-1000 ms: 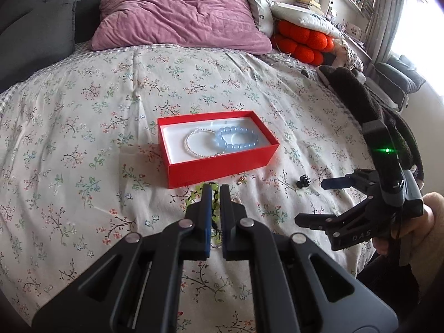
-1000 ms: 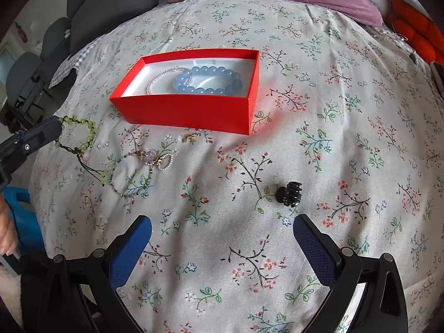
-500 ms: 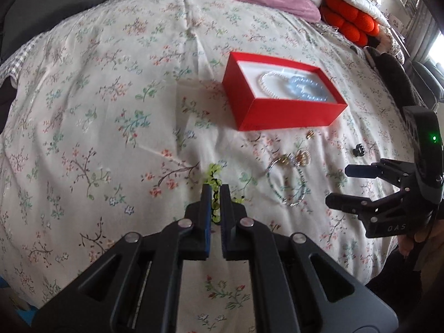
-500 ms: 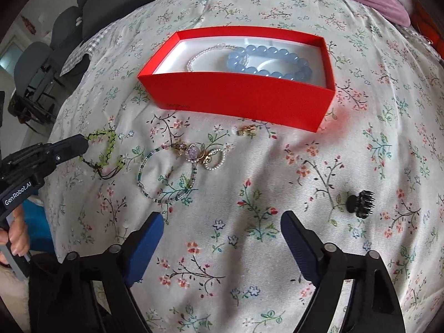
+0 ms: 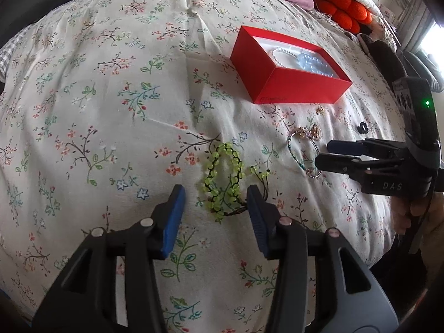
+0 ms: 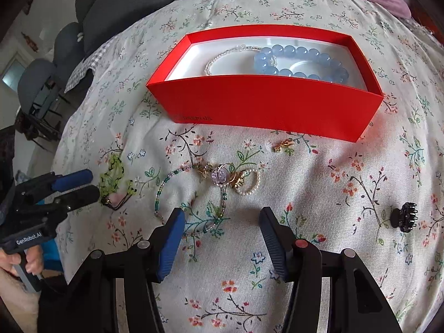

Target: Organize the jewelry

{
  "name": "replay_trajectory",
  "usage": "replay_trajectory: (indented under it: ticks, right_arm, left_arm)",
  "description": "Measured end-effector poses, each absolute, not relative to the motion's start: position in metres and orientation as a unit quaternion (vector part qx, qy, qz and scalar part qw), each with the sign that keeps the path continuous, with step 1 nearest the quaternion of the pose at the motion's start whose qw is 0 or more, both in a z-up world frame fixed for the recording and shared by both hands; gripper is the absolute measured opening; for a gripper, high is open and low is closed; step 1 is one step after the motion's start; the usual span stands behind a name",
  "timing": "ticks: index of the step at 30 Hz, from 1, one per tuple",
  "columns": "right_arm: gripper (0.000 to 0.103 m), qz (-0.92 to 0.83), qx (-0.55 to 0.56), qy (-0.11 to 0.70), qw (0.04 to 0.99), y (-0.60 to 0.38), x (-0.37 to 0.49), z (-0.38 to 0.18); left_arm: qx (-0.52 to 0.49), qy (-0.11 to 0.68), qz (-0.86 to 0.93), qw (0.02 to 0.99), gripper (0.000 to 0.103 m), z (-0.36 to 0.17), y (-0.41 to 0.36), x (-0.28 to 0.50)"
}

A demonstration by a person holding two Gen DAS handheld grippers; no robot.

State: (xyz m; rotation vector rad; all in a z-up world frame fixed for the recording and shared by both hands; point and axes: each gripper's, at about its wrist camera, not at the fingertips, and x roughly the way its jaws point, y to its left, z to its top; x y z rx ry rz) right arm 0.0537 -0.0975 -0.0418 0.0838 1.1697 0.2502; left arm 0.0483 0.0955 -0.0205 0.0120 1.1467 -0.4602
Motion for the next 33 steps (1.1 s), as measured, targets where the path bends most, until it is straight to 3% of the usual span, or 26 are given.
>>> replay_trajectory:
  ticks: [11, 16, 19, 33]
  right_arm:
    - [0.054, 0.088, -0.042, 0.529, 0.843, -0.071, 0.055, -0.051]
    - [0.012, 0.107, -0.046, 0.534, 0.838, -0.078, 0.048, -0.048]
    - [0.006, 0.124, -0.046, 0.536, 0.834, -0.084, 0.041, -0.046]
    - [0.004, 0.151, -0.016, 0.516, 0.843, -0.105, 0.019, -0.013]
  left_arm:
    - [0.06, 0.542, -0.198, 0.814, 0.049, -0.032, 0.071, 0.045]
    - [0.042, 0.551, -0.195, 0.811, 0.017, -0.033, 0.072, 0.047]
    - [0.027, 0.556, -0.189, 0.809, 0.013, -0.033, 0.074, 0.047]
    - [-0.003, 0.52, -0.194, 0.832, 0.012, 0.007, 0.075, 0.043]
